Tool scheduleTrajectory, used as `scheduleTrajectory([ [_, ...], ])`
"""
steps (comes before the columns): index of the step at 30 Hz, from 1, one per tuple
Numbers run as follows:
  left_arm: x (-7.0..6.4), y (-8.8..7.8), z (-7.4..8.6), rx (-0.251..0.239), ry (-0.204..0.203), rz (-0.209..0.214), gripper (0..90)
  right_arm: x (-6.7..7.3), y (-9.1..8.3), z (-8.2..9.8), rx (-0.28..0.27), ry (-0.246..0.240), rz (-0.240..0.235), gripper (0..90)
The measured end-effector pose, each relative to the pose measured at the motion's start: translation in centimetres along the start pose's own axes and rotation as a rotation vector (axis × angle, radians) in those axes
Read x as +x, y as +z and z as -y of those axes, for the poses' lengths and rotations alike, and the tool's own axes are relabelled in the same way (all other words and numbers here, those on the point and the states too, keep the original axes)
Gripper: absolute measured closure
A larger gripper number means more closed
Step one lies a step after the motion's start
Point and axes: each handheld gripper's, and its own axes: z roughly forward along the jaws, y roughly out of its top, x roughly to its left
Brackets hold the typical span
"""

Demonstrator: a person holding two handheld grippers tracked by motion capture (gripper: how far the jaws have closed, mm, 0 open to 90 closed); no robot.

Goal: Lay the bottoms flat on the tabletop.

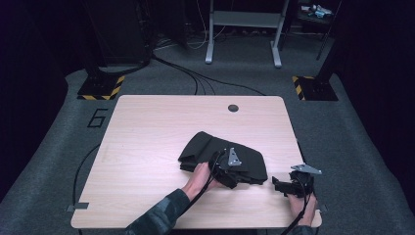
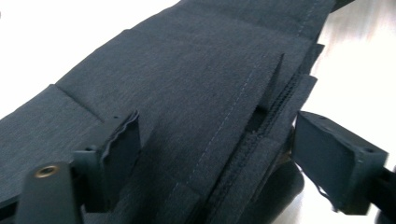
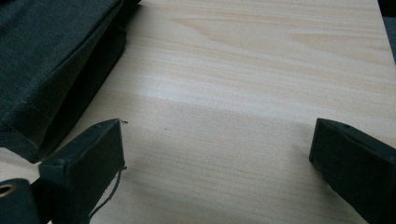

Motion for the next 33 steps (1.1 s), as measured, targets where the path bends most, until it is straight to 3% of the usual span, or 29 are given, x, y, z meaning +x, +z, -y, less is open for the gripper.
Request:
scheduleTrajectory([
  [5, 0.3, -0.1, 0.1, -0.005, 0.001, 0.061, 31.8, 0.0, 0.0, 0.0, -0.001, 0.001, 0.000, 2.6],
  [8, 0.4, -0.3, 0.0, -0.013, 0.009, 0.090, 43.8, 0.0, 0.0, 0.0, 0.001, 0.004, 0.000, 3.0],
  [11, 0.6, -0.6, -0.1, -0.029, 0.007, 0.113, 49.0, 0.0, -0.1, 0.0, 0.001, 0.007, 0.000, 3.3],
  [14, 0.8, -0.9, -0.1, -0.043, 0.002, 0.106, 57.0, 0.1, -0.1, 0.0, -0.001, 0.012, 0.002, 3.6],
  [18, 0.6, -0.8, -0.2, -0.035, 0.015, 0.102, 60.0, 0.0, 0.0, 0.0, -0.003, -0.002, 0.003, 3.7],
  [19, 0.5, -0.6, -0.2, -0.023, 0.009, 0.084, 57.9, 0.0, 0.0, 0.0, -0.003, -0.002, 0.002, 3.7],
  [20, 0.6, -0.5, -0.2, -0.016, 0.009, 0.074, 43.8, 0.0, 0.0, 0.0, -0.004, -0.002, 0.001, 3.7],
  [24, 0.7, 0.0, -0.1, 0.001, 0.003, 0.097, 43.0, 0.0, 0.0, 0.0, -0.004, -0.004, 0.003, 3.9],
  [27, 0.7, 0.3, 0.1, 0.012, -0.008, 0.103, 47.7, 0.1, 0.0, 0.0, -0.002, -0.003, 0.006, 4.0],
  [30, 0.7, 0.7, 0.2, 0.011, -0.016, 0.078, 62.9, 0.1, 0.0, 0.0, -0.002, -0.004, 0.007, 4.2],
  [31, 0.6, 0.8, 0.2, 0.008, -0.020, 0.059, 71.6, 0.1, 0.0, 0.0, -0.003, -0.006, 0.007, 4.6],
  [33, 0.6, 0.9, 0.2, 0.013, -0.018, 0.042, 74.3, 0.1, 0.0, 0.0, -0.003, -0.004, 0.008, 4.8],
])
